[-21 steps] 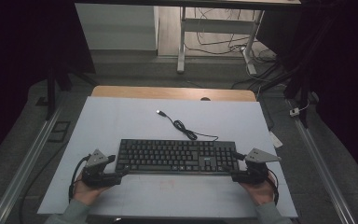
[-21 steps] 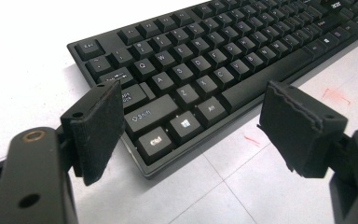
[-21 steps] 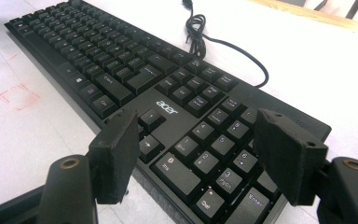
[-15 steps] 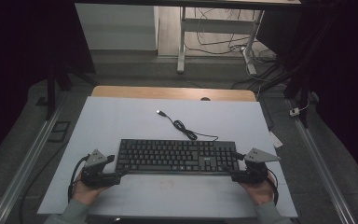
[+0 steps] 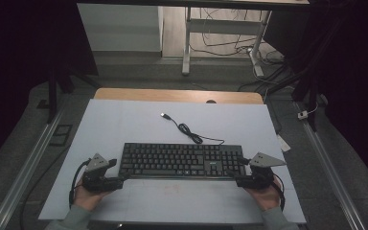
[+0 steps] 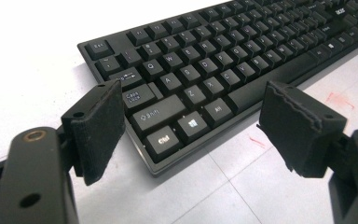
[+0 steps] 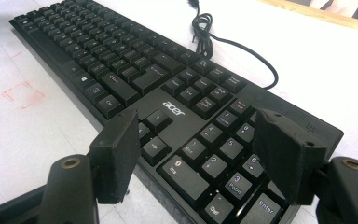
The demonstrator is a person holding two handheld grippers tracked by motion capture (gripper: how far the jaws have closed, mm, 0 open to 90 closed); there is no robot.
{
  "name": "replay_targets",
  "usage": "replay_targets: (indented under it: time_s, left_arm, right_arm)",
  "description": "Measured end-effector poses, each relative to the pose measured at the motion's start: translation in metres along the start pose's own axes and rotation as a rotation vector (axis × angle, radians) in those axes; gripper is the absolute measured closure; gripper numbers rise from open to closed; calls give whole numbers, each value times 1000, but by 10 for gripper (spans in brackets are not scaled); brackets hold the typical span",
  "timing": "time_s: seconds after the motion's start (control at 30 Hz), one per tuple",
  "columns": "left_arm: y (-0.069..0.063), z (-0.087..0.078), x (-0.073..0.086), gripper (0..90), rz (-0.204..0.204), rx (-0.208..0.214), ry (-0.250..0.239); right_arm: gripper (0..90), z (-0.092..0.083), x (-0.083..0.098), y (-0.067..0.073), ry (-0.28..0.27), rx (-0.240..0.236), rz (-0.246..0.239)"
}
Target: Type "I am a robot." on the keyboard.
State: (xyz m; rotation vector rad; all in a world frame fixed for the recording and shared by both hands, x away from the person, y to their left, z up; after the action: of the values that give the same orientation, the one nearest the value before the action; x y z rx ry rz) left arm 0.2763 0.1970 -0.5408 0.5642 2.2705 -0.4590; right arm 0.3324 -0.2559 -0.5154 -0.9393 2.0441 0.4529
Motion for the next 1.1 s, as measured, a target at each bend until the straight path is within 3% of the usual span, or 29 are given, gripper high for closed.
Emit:
replay_targets:
  time_s: [0.4, 0.6, 0.8, 0.97, 1.1]
  left_arm:
    - [-1, 2, -2, 233, 1, -5, -5]
    - [1, -1, -3, 241, -18, -14, -23]
    - [0, -6, -7, 256, -36, -22, -36]
    - [-1, -11, -16, 258, -8, -60, 0]
    - [0, -13, -22, 265, -6, -73, 8]
  right_arm:
    - [345, 2, -5, 0, -31, -6, 12]
    - [549, 6, -13, 10, -10, -20, -10]
    - [679, 11, -21, 23, 5, -33, -39]
    - [838, 20, -31, 27, 13, -56, -64]
    - [887, 25, -37, 28, 15, -63, -72]
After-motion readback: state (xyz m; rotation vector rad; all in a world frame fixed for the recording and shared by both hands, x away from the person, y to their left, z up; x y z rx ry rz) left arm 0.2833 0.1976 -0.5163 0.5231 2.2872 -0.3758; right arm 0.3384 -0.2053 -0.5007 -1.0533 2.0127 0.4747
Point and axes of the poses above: each handheld gripper's, and its own axes: z roughly forward along the jaws, x roughly out of its underside, y roughly to its left, the point moved 4 cm from there along z, roughly forward along the jaws, and after that the axes turned 6 degrees about y, right-handed, at the moved point
